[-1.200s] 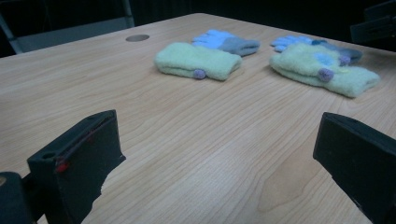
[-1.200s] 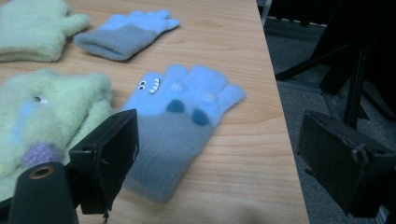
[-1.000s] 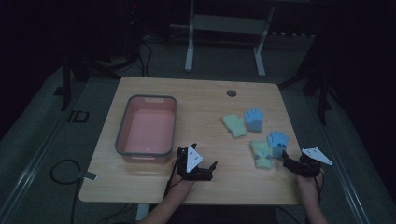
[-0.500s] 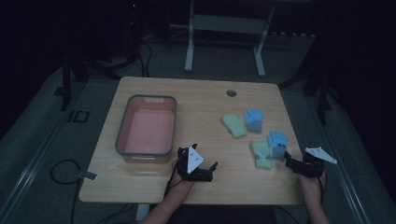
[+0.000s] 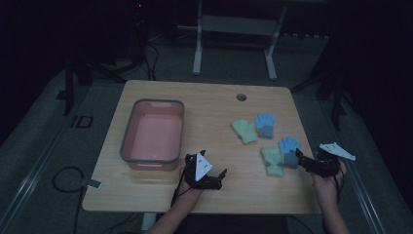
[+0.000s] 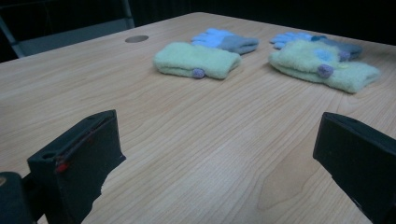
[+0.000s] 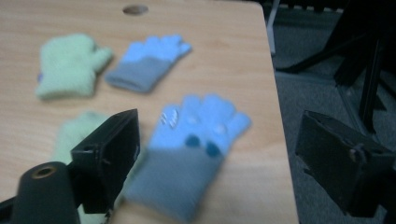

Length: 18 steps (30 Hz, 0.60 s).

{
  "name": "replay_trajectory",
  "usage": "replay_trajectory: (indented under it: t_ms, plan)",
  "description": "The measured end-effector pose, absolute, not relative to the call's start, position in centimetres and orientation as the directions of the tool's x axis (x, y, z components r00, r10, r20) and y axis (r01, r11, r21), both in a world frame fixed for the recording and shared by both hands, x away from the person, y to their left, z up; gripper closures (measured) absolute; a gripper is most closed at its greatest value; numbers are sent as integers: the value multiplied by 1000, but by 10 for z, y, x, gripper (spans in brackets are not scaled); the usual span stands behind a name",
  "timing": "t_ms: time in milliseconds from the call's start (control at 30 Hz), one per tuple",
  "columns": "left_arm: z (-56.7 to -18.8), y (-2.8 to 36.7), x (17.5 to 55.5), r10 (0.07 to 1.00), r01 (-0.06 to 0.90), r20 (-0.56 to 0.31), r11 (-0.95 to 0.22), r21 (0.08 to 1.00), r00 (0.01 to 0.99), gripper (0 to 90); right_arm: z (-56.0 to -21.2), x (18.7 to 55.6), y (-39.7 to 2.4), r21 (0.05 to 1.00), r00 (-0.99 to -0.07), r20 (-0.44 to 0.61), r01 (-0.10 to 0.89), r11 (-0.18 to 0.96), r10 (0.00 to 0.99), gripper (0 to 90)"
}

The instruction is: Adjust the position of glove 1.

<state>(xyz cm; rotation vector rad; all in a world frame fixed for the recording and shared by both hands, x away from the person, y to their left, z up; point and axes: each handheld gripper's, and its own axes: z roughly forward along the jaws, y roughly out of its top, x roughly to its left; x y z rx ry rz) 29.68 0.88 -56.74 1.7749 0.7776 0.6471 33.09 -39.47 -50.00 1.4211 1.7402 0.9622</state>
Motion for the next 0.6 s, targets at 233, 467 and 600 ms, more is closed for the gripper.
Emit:
replay_trajectory:
  t_ms: [233,467,600]
  plan:
    - [-567,9,297,764,206,49,-235,950,643,13,-490,337,-367,870,-278,-129,429,243,952,121]
    - [-567,9,297,764,206,50,-235,950,643,13,-485,356,-344,831,-423,-4,503,239,906,208]
    - [-567,9,297,764,206,50,-235,950,643,13,-482,363,-335,823,-437,-9,507,255,899,256]
